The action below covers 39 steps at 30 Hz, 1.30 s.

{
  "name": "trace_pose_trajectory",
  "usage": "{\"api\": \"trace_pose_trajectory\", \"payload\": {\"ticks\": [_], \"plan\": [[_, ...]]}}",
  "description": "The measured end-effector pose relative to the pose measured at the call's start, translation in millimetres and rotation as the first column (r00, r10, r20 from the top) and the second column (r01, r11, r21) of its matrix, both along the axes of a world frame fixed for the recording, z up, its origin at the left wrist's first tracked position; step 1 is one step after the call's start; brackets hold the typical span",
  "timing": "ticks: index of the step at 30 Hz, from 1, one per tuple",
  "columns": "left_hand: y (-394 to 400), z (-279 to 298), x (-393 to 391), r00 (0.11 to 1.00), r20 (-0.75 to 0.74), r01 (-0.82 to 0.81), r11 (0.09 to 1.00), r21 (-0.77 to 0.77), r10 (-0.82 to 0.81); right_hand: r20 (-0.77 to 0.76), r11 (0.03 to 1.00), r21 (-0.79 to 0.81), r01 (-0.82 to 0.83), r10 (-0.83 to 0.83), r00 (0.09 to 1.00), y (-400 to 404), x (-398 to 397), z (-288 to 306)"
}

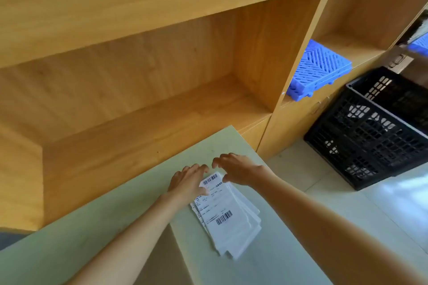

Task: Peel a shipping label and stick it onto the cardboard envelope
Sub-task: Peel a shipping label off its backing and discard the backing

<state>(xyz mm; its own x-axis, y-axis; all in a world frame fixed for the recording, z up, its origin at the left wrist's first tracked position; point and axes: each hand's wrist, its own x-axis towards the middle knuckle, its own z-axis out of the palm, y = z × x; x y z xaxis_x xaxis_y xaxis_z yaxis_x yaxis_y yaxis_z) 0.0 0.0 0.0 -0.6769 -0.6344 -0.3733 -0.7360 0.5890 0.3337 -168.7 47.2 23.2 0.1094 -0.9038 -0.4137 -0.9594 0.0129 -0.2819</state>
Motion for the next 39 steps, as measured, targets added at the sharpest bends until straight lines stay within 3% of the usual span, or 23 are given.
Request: {"api": "trace_pose_trajectory", "payload": {"ticks": [5,12,17,24,31,39], "plan": [[-1,-21,-9,0.998,0.005,-0.064,0.997,-0.033,0.064,-0.013,0.999,0.008,0.04,-0.039,0.999,-1,1,-31],[0,-25,-22,0.999,-0.01,-0.054,0.996,-0.067,0.053,0.003,0.985,-0.129,0.113,-0.113,0.994,-6,7,-44],[1,-25,-20,1.0,-0.008,-0.028,0.984,-0.176,0.027,-0.023,0.971,-0.159,0.179,-0.184,0.983,-6,11,-42],[3,-18,-11,0.999,-0.033,-0.001,0.953,-0.303,-0.01,-0.097,0.973,-0.185,0.137,-0.157,0.983,-2,10,-34],[13,4,-4,0.997,-0.072,-0.007,0.94,-0.34,-0.019,-0.027,0.961,-0.249,0.12,-0.13,0.991,9,9,-10],[15,76,15,0.989,-0.145,-0.054,0.889,-0.455,-0.014,-0.095,0.955,-0.294,0.028,-0.059,0.994,8,21,71]]}}
